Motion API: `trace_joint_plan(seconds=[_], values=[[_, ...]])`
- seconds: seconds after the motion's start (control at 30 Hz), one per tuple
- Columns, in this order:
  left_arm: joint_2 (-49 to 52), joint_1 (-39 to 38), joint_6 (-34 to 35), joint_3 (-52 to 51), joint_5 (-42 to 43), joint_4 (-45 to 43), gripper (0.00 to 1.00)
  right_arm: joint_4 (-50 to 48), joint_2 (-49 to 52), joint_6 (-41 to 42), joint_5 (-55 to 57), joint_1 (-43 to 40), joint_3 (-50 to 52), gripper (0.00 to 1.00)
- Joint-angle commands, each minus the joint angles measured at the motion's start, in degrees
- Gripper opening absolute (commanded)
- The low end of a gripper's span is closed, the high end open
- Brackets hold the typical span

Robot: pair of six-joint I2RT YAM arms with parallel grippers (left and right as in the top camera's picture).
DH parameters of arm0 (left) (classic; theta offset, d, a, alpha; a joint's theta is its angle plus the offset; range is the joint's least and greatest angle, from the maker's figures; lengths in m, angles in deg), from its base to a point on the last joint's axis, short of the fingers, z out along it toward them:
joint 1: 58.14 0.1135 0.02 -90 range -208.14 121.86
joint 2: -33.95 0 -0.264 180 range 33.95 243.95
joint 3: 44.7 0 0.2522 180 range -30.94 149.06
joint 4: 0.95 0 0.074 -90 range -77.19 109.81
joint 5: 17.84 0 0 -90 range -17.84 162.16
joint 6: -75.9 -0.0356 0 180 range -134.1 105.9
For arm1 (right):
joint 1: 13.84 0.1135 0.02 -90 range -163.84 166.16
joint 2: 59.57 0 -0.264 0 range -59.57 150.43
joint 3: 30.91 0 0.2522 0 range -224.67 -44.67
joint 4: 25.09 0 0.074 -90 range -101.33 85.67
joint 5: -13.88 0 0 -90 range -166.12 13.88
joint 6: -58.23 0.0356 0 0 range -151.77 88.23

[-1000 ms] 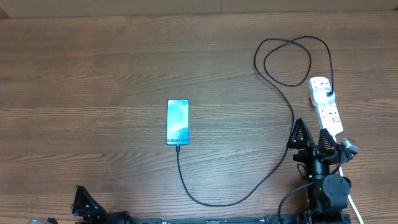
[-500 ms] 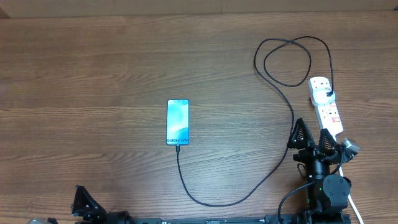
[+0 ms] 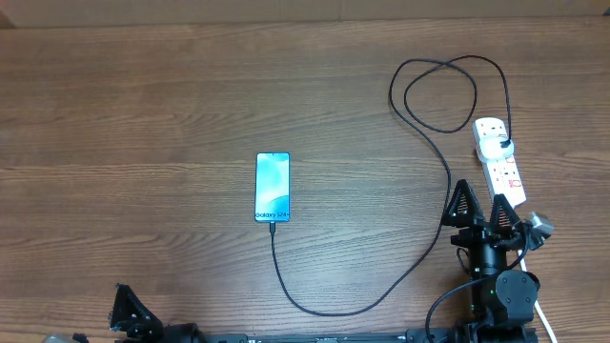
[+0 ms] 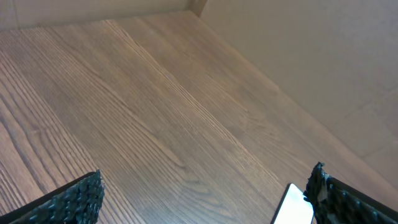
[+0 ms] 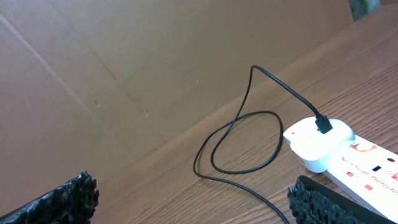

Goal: Plug charger to phone and switch on socket

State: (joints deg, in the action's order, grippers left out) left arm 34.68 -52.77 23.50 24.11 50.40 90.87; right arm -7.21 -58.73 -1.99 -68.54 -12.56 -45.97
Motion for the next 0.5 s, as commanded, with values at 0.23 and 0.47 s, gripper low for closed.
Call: trace_joint_plan(seconds=[0.23, 0.47], values=[[-0.48, 0.50, 1.01, 0.17, -0.87, -0.09, 1.00, -0.37, -0.68, -0.46, 0.52, 0.59, 0.85, 1.00], [-0.48, 0.50, 0.98, 0.17, -0.87, -0.11, 0.99, -0.37, -0.68, -0.46, 0.52, 0.59, 0.85, 1.00]])
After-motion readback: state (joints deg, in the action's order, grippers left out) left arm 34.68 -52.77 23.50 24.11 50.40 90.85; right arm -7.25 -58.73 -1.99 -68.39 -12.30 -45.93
